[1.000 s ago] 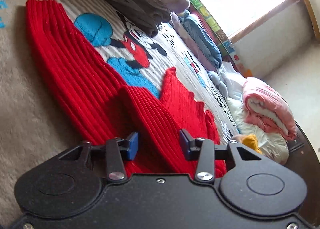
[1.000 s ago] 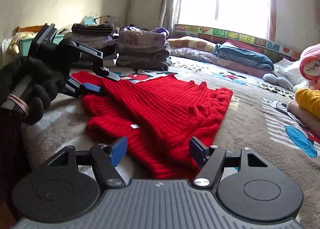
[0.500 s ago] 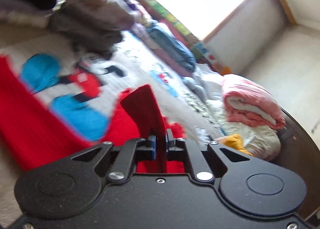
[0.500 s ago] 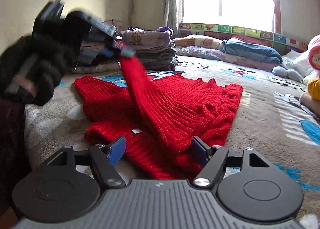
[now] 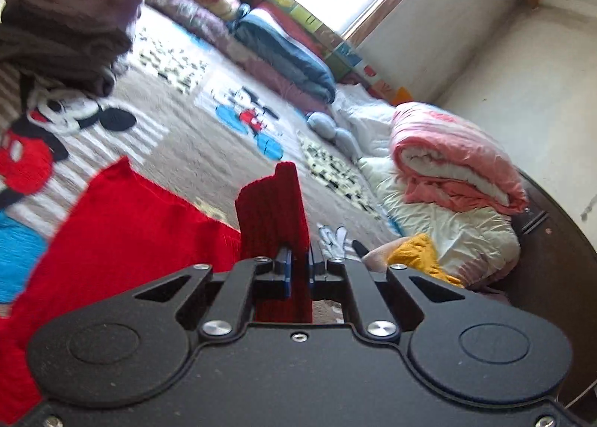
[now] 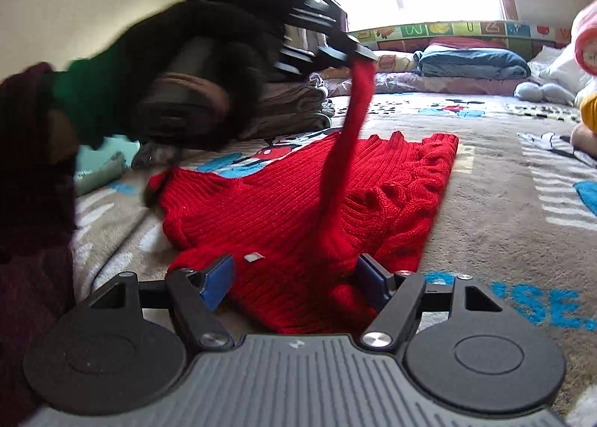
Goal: Fold clothes
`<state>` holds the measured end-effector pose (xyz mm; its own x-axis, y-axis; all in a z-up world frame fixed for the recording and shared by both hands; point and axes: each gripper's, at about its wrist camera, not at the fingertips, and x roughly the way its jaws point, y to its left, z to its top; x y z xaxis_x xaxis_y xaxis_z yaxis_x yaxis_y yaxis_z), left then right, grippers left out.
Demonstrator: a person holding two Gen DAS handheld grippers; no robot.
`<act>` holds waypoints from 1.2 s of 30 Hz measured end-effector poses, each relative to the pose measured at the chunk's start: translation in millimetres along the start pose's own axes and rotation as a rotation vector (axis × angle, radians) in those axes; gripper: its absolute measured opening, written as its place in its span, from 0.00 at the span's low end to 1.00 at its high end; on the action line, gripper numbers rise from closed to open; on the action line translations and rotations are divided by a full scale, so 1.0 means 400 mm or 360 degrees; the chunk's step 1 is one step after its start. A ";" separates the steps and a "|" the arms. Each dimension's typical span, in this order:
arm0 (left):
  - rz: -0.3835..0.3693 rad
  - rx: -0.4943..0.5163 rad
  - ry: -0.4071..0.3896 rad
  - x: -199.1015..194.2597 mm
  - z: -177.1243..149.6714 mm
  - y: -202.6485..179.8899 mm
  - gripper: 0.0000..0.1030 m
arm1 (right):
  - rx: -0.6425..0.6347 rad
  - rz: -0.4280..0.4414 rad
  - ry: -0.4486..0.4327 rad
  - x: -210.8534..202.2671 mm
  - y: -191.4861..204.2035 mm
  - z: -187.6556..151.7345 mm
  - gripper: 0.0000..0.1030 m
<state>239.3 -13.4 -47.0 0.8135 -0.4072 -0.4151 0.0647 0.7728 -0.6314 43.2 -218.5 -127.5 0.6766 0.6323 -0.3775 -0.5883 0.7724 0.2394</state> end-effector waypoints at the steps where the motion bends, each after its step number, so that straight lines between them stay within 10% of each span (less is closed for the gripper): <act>1: 0.0019 -0.0017 0.0015 0.023 0.001 0.001 0.05 | 0.0016 0.0003 -0.0005 -0.002 -0.005 0.001 0.69; 9: 0.0179 -0.0009 0.0104 0.168 -0.014 -0.010 0.05 | 0.0157 0.0027 -0.0007 -0.012 -0.045 0.008 0.58; 20: 0.0456 0.0432 0.0227 0.298 -0.084 -0.073 0.05 | 0.0250 0.0011 0.0003 -0.009 -0.070 0.006 0.57; 29: 0.0219 0.0721 0.0114 0.142 -0.043 -0.072 0.10 | 0.0332 -0.0078 -0.0061 -0.060 -0.077 0.006 0.55; 36: 0.0137 0.1023 0.0191 0.084 -0.083 -0.059 0.10 | -0.0198 -0.0247 -0.0267 -0.063 0.018 0.037 0.44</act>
<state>245.9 -61.5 -67.9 0.7634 -0.3538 -0.5404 0.3647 0.9266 -0.0914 28.4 -227.9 -102.8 0.8209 0.5159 -0.2449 -0.5147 0.8542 0.0741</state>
